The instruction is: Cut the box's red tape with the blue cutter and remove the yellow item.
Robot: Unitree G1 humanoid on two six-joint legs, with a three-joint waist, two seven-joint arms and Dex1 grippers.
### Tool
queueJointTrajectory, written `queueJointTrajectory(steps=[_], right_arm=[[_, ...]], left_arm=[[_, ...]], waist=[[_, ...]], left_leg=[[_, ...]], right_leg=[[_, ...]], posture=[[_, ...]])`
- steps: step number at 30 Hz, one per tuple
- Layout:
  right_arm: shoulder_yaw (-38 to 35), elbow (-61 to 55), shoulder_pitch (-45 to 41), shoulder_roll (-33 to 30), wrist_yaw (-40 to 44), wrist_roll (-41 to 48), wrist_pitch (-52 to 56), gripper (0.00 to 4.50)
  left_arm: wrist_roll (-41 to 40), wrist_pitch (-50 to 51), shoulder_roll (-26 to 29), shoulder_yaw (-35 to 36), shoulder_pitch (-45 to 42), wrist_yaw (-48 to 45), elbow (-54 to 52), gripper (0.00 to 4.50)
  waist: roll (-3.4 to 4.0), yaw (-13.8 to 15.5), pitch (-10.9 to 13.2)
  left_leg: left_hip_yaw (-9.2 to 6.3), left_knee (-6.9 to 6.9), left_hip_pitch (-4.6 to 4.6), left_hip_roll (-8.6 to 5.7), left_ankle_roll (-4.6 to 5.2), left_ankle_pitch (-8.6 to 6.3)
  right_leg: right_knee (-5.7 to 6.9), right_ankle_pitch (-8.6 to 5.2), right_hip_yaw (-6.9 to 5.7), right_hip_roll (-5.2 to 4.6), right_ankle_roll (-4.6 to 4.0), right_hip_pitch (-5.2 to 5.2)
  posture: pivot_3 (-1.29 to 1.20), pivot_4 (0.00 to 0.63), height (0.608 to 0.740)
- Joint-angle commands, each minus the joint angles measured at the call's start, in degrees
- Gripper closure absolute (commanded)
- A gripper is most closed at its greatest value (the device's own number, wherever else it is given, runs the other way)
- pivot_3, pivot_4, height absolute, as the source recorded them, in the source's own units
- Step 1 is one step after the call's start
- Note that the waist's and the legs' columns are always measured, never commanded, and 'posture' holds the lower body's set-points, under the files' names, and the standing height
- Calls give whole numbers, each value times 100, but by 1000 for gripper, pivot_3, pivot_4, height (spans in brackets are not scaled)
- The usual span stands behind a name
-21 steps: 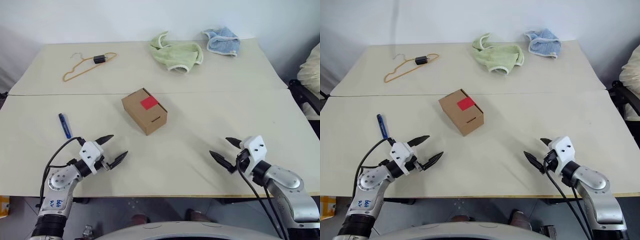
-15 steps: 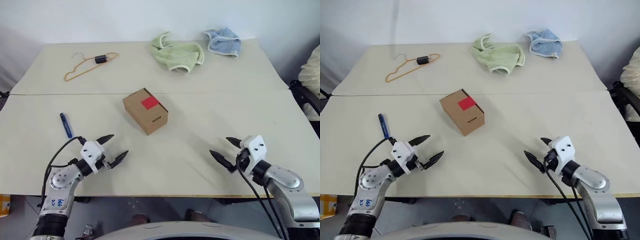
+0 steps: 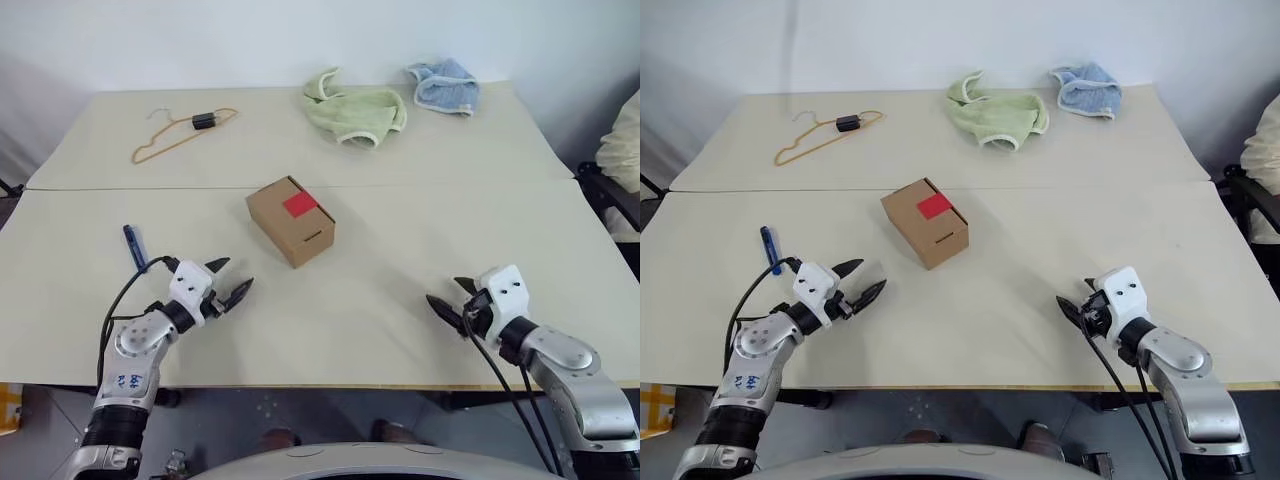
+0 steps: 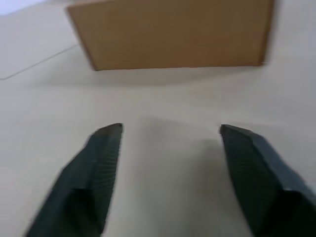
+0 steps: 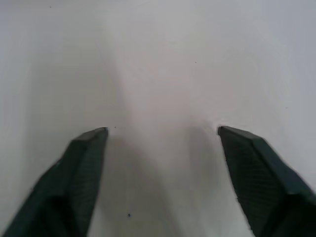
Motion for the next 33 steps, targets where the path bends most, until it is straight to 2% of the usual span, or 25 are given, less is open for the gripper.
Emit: queueJointTrajectory(steps=[1, 7, 14, 17, 22, 28, 33], right_arm=[[33, -200, -353, 140, -11, 89, -184, 2413], [418, 325, -1358, 285, -67, -73, 65, 4500], [939, 1937, -2947, 645, -239, -593, 14, 4500], [1164, 3337, -4140, 1009, -151, -753, -46, 4500], [1341, 5182, -5319, 1427, 124, -1031, -739, 4500], [1318, 7532, -6451, 1949, 680, -1190, -1760, 4500], [1181, 8138, -6868, 2197, 1441, -1114, -1901, 4500]], left_arm=[[162, 136, -84, 182, -70, 438, 522, 2447], [86, 202, -351, 358, -611, 833, 1018, 4396], [131, 150, -685, 249, -1361, 864, 1710, 4456], [173, 252, -765, 122, -1374, 718, 1665, 4456], [76, 552, -862, 88, -1311, 581, 1412, 4456], [-195, 1266, -933, 99, -1142, 303, 817, 4456], [-338, 1900, -918, 17, -1101, 22, 368, 4456]], waist=[[0, -23, 0], [-5, -8, 3], [-6, 0, 2], [-7, -33, 2], [-6, -11, 2], [-7, -65, 2], [-7, -102, 2]], left_leg=[[1, 0, 0, 1, -3, 3], [10, 0, 7, 7, -10, 19], [10, 21, -12, 1, -1, 33], [16, 21, -13, -1, 4, 35], [23, 20, -26, -4, 6, 37], [35, 22, -51, -9, 11, 34], [34, 24, -60, -8, 11, 34]], right_leg=[[4, 1, 1, 1, -2, -4], [22, 11, 13, 6, -15, -19], [35, 39, 14, 6, -13, -45], [33, 42, 21, 6, -9, -47], [35, 43, 31, 5, -9, -65], [29, 47, 43, 3, -1, -90], [28, 47, 42, 4, -1, -94]], posture=[[0, 150, 740], [0, 150, 740], [0, 150, 740], [0, 150, 740], [0, 150, 740], [0, 150, 740], [0, 150, 740]])
